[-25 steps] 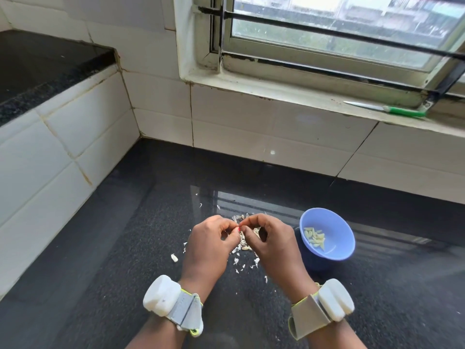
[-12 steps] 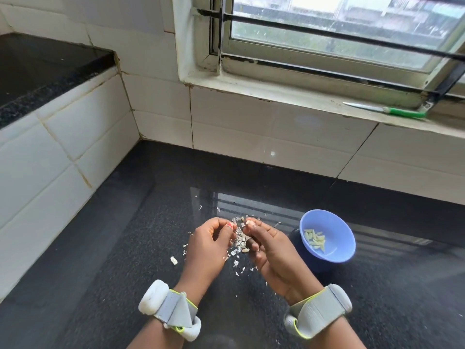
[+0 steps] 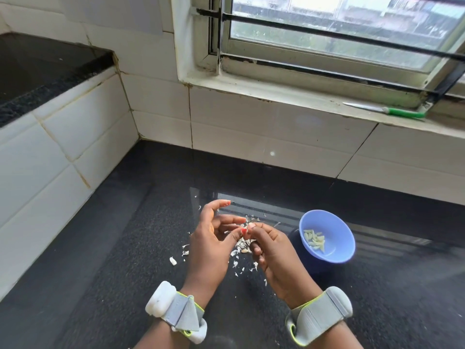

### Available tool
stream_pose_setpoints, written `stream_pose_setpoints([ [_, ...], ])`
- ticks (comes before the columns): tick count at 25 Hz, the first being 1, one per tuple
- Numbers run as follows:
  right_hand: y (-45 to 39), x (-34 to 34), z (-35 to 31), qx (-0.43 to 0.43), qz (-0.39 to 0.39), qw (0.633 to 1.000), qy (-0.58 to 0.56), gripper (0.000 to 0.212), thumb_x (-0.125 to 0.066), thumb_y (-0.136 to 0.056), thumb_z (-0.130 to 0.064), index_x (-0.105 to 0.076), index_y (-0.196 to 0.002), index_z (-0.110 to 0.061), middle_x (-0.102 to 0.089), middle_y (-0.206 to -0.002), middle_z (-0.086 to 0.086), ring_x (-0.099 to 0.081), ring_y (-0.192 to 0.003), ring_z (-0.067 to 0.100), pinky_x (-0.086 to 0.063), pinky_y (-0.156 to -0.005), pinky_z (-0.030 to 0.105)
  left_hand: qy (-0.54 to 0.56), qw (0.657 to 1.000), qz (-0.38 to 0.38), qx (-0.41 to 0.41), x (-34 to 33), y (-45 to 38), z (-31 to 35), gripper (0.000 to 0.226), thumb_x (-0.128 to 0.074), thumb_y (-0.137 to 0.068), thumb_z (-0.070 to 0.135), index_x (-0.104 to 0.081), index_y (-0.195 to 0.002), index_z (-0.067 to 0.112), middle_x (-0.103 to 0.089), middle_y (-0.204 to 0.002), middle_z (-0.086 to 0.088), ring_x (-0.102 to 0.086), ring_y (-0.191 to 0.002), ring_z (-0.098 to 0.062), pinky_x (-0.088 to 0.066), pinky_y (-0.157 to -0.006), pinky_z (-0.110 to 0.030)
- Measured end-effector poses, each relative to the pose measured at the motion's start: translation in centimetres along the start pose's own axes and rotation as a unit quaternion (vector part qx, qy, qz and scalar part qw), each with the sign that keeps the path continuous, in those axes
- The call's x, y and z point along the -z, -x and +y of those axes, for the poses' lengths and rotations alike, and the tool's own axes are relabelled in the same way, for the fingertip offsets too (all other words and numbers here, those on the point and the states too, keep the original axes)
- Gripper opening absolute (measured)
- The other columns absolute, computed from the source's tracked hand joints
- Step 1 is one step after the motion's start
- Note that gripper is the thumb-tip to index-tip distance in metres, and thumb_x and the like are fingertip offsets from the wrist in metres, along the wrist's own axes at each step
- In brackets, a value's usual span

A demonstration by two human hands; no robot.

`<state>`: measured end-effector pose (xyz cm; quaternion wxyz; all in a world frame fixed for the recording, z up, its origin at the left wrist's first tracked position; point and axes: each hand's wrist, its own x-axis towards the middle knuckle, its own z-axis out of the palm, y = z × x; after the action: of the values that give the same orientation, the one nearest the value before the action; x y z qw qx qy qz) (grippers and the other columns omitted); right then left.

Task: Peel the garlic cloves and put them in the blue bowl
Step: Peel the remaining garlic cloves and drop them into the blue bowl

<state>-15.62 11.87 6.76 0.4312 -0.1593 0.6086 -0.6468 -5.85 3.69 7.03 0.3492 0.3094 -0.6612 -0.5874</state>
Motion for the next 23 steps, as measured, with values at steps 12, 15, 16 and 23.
stream_pose_setpoints([
  [12,0.2,0.4,0.1,0.088,0.019,0.995,0.032,0.013,-0.067,-0.088,-0.009,-0.072,-0.090,0.003,-0.073,-0.075,0.005,-0.060,-0.064,0.002,-0.045,-0.059,0.012,-0.117,0.989,0.046,-0.082,0.2,0.3,0.5,0.061,-0.079,-0.075,0.015,-0.043,-0.120,0.033,-0.072,-0.077,0.013,-0.066,-0.068,0.002,-0.049,-0.064,-0.014],
  [15,0.0,0.5,0.4,0.099,0.027,0.993,0.063,0.013,-0.070,-0.087,-0.014,-0.075,-0.090,-0.002,-0.075,-0.088,0.013,-0.066,-0.080,0.014,-0.052,-0.073,0.022,-0.085,0.993,0.049,-0.063,0.1,0.4,0.4,0.063,-0.078,-0.075,0.009,-0.040,-0.120,0.029,-0.072,-0.076,0.009,-0.067,-0.069,0.001,-0.051,-0.064,-0.016],
  [16,-0.1,0.5,0.4,0.100,0.026,0.992,0.073,0.014,-0.070,-0.087,-0.015,-0.075,-0.090,-0.003,-0.075,-0.089,0.013,-0.067,-0.081,0.015,-0.052,-0.074,0.024,-0.078,0.994,0.051,-0.061,-0.1,0.4,0.5,0.063,-0.078,-0.075,0.007,-0.039,-0.120,0.027,-0.071,-0.075,0.008,-0.067,-0.068,0.000,-0.051,-0.064,-0.015],
  [23,-0.1,-0.1,0.4,0.019,-0.005,1.000,-0.021,0.019,-0.059,-0.091,-0.019,-0.074,-0.089,-0.006,-0.066,-0.070,-0.005,-0.042,-0.054,0.000,-0.036,-0.051,0.011,-0.006,0.998,0.067,-0.004,-0.5,0.5,1.1,0.059,-0.077,-0.075,0.007,-0.040,-0.117,0.025,-0.072,-0.074,0.003,-0.067,-0.066,-0.006,-0.050,-0.063,-0.014],
])
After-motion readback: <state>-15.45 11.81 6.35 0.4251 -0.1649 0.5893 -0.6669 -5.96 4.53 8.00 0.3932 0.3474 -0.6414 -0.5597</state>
